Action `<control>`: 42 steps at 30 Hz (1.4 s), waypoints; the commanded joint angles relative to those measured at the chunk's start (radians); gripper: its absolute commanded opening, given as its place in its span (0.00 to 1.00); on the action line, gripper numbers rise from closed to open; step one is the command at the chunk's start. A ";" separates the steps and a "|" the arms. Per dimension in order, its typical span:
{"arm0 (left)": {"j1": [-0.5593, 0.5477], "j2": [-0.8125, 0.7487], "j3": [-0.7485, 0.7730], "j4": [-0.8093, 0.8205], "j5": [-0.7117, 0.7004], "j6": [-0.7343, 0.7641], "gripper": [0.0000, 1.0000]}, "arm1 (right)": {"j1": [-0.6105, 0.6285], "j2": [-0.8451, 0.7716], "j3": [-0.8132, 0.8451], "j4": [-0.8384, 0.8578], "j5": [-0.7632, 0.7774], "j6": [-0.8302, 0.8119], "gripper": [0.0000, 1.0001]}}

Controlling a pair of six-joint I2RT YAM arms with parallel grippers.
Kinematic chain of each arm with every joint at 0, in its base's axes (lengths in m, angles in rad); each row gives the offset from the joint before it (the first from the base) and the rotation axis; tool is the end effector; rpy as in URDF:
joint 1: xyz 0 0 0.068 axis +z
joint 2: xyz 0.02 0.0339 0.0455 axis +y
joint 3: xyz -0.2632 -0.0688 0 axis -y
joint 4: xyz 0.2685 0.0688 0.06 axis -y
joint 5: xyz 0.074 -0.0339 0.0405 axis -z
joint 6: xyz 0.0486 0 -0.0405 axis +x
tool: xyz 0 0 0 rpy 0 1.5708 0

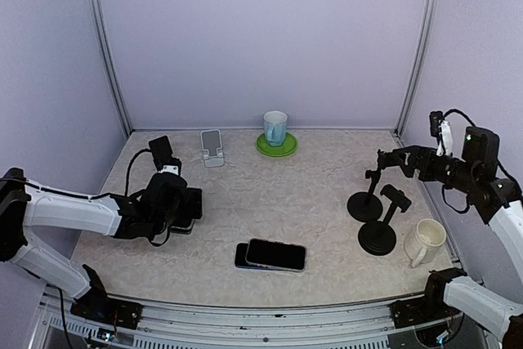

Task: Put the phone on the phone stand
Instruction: Pick up the phone from the phone.

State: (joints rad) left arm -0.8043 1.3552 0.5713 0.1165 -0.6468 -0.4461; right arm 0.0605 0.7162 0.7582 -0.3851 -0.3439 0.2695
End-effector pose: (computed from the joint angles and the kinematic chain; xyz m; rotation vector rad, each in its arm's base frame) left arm 0.2186 -0.1848 0.1537 0.0374 2.0872 -0.0251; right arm 0.1986 0.0284 0.3172 -0.0334 1.9311 0.5503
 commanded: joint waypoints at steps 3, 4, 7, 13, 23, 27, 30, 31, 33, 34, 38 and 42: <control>0.060 0.091 0.067 -0.076 0.143 0.036 0.99 | -0.010 -0.037 0.042 -0.038 -0.023 0.009 0.94; 0.072 0.101 0.070 -0.071 0.167 0.047 0.99 | -0.010 -0.045 0.044 -0.041 -0.023 0.008 0.94; 0.102 0.126 0.080 -0.060 0.230 0.068 0.99 | -0.010 -0.063 0.043 -0.051 -0.026 0.006 0.94; 0.192 0.137 0.100 -0.035 0.357 0.112 0.99 | -0.010 -0.076 0.037 -0.073 -0.034 -0.014 1.00; 0.284 0.211 0.193 -0.051 0.492 0.164 0.99 | -0.010 -0.090 0.018 -0.069 -0.047 -0.023 1.00; 0.298 0.278 0.257 -0.084 0.503 0.187 0.99 | -0.010 -0.096 0.020 -0.075 -0.045 -0.032 1.00; 0.315 0.308 0.285 -0.095 0.517 0.193 0.99 | -0.010 -0.104 0.020 -0.083 -0.037 -0.040 1.00; 0.320 0.315 0.290 -0.100 0.518 0.195 0.99 | -0.010 -0.106 0.020 -0.085 -0.037 -0.043 1.00; 0.329 0.324 0.299 -0.108 0.511 0.195 0.99 | -0.010 -0.112 0.016 -0.090 -0.035 -0.045 1.00; 0.333 0.327 0.301 -0.109 0.510 0.195 0.99 | -0.010 -0.116 0.014 -0.090 -0.034 -0.046 1.00; 0.338 0.343 0.308 -0.112 0.513 0.198 0.99 | -0.010 -0.125 0.006 -0.087 -0.036 -0.046 1.00; 0.338 0.357 0.315 -0.119 0.508 0.200 0.99 | -0.010 -0.124 0.007 -0.085 -0.038 -0.045 1.00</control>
State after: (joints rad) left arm -0.4717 1.6924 0.8597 0.0162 -0.1429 -0.2623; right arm 0.0605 0.6003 0.7723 -0.4675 -0.3809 0.2310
